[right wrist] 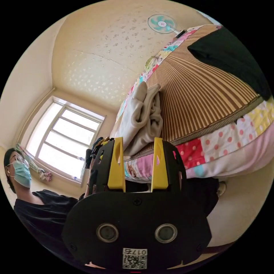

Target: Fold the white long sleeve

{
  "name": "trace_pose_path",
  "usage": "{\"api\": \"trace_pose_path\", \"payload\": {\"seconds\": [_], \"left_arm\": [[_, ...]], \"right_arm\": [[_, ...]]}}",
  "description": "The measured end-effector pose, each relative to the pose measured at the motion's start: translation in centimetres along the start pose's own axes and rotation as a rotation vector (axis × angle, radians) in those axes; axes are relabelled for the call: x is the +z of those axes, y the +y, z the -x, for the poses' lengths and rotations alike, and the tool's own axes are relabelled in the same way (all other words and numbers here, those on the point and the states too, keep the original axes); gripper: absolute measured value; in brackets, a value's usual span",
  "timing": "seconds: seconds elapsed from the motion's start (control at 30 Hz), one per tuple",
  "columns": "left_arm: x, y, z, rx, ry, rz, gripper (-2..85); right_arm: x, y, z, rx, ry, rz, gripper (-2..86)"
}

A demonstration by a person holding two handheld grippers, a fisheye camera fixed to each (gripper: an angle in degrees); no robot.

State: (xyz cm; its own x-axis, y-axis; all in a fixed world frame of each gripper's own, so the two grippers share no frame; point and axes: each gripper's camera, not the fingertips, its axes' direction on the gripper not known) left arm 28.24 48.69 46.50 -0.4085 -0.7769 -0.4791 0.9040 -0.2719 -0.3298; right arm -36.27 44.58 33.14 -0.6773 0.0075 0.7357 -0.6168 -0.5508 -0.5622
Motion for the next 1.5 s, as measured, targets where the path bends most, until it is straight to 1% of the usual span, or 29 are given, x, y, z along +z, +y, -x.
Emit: {"api": "trace_pose_path", "payload": {"seconds": [0.03, 0.07, 0.1, 0.17, 0.27, 0.37, 0.43, 0.5, 0.53, 0.6, 0.7, 0.77, 0.83, 0.87, 0.9, 0.97, 1.03, 1.1, 1.13, 1.17, 1.2, 1.23, 1.27, 1.3, 1.37, 1.4, 1.43, 1.47, 1.5], "left_arm": [[2.3, -1.0, 0.4, -0.004, 0.014, 0.100, 17.8], [3.6, -1.3, 0.6, -0.009, 0.022, 0.158, 17.2], [5.5, -1.6, 0.6, 0.008, 0.066, 0.221, 15.8], [7.1, -1.4, 1.0, -0.031, 0.116, 0.262, 11.9], [8.1, -0.5, 1.3, -0.051, 0.229, 0.296, 8.2], [7.2, 2.1, -1.7, 0.056, 0.281, 0.318, 6.5], [6.3, 4.9, -5.0, 0.188, 0.305, 0.392, 6.3], [5.6, 7.1, -6.9, 0.261, 0.332, 0.455, 6.3], [4.9, 8.4, -7.8, 0.291, 0.319, 0.461, 6.4], [3.2, 9.5, -8.7, 0.332, 0.262, 0.414, 6.7], [1.0, 10.0, -9.6, 0.396, 0.275, 0.396, 7.9], [-0.5, 10.4, -9.8, 0.434, 0.244, 0.362, 8.4], [-2.2, 11.1, -9.3, 0.448, 0.130, 0.313, 8.7], [-2.5, 11.2, -9.1, 0.441, 0.107, 0.304, 8.8], [-3.0, 11.5, -8.5, 0.418, 0.088, 0.292, 8.9], [-3.5, 11.7, -7.3, 0.370, 0.115, 0.291, 9.2], [-4.1, 12.1, -5.8, 0.318, 0.140, 0.289, 9.6], [-5.1, 12.6, -5.1, 0.301, 0.112, 0.274, 9.6], [-5.9, 12.9, -4.6, 0.292, 0.080, 0.258, 9.6], [-6.4, 13.1, -4.4, 0.287, 0.065, 0.247, 9.6], [-7.5, 13.4, -4.0, 0.278, 0.035, 0.224, 9.5], [-8.9, 13.7, -3.5, 0.265, 0.000, 0.197, 9.5], [-9.6, 13.8, -3.2, 0.257, -0.022, 0.180, 9.6], [-11.4, 14.1, -2.7, 0.238, -0.070, 0.143, 9.6], [-14.6, 14.3, -2.1, 0.206, -0.156, 0.068, 9.8], [-17.4, 14.5, -1.8, 0.190, -0.220, -0.009, 10.0], [-21.0, 14.6, -1.6, 0.158, -0.284, -0.132, 10.4], [-23.0, 14.7, -1.5, 0.138, -0.303, -0.206, 10.8], [-27.3, 15.1, -1.5, 0.098, -0.337, -0.366, 11.5]], "right_arm": [[0.0, 1.3, -0.9, 0.044, -0.075, -0.020, 15.1], [0.2, 2.4, -1.7, 0.082, -0.139, -0.035, 15.8], [0.3, 2.9, -2.1, 0.098, -0.165, -0.039, 16.2], [0.9, 4.2, -3.1, 0.133, -0.211, -0.035, 17.8], [1.6, 4.8, -3.9, 0.166, -0.188, -0.013, 20.6], [2.3, 4.5, -3.9, 0.168, -0.222, 0.032, 23.3], [2.6, 4.3, -3.8, 0.165, -0.230, 0.047, 23.6], [3.1, 3.9, -3.7, 0.171, -0.293, 0.077, 22.7], [3.6, 3.7, -3.4, 0.168, -0.361, 0.109, 21.9], [3.4, 3.6, -2.4, 0.129, -0.357, 0.096, 20.9], [2.2, 1.7, 1.4, -0.101, -0.299, 0.086, 19.3], [-0.4, -1.6, 5.2, -0.299, -0.211, 0.063, 18.2], [-3.3, -4.4, 7.6, -0.435, -0.130, 0.012, 17.4], [-5.6, -6.5, 8.2, -0.464, -0.091, -0.036, 16.8], [-6.8, -7.6, 8.1, -0.459, -0.083, -0.063, 16.5], [-12.3, -11.7, 6.4, -0.403, -0.074, -0.195, 15.3], [-16.3, -14.3, 3.7, -0.337, -0.036, -0.266, 14.4], [-20.2, -15.8, -0.9, -0.199, 0.034, -0.325, 13.4], [-22.6, -15.8, -4.8, -0.050, 0.069, -0.351, 12.6], [-25.0, -14.5, -8.8, 0.115, 0.120, -0.394, 11.8], [-26.0, -13.4, -10.4, 0.192, 0.157, -0.413, 11.6], [-27.7, -10.8, -12.7, 0.323, 0.250, -0.447, 11.0], [-28.8, -8.2, -13.6, 0.365, 0.331, -0.460, 9.8], [-29.1, -7.1, -13.7, 0.347, 0.348, -0.459, 9.3], [-28.9, -3.1, -12.7, 0.239, 0.345, -0.448, 6.6], [-28.6, -2.2, -12.3, 0.225, 0.344, -0.444, 5.8], [-27.4, -0.5, -11.3, 0.201, 0.346, -0.414, 4.6], [-25.7, 1.0, -10.3, 0.164, 0.333, -0.355, 3.8], [-24.7, 1.6, -9.8, 0.148, 0.320, -0.317, 3.6]]}}
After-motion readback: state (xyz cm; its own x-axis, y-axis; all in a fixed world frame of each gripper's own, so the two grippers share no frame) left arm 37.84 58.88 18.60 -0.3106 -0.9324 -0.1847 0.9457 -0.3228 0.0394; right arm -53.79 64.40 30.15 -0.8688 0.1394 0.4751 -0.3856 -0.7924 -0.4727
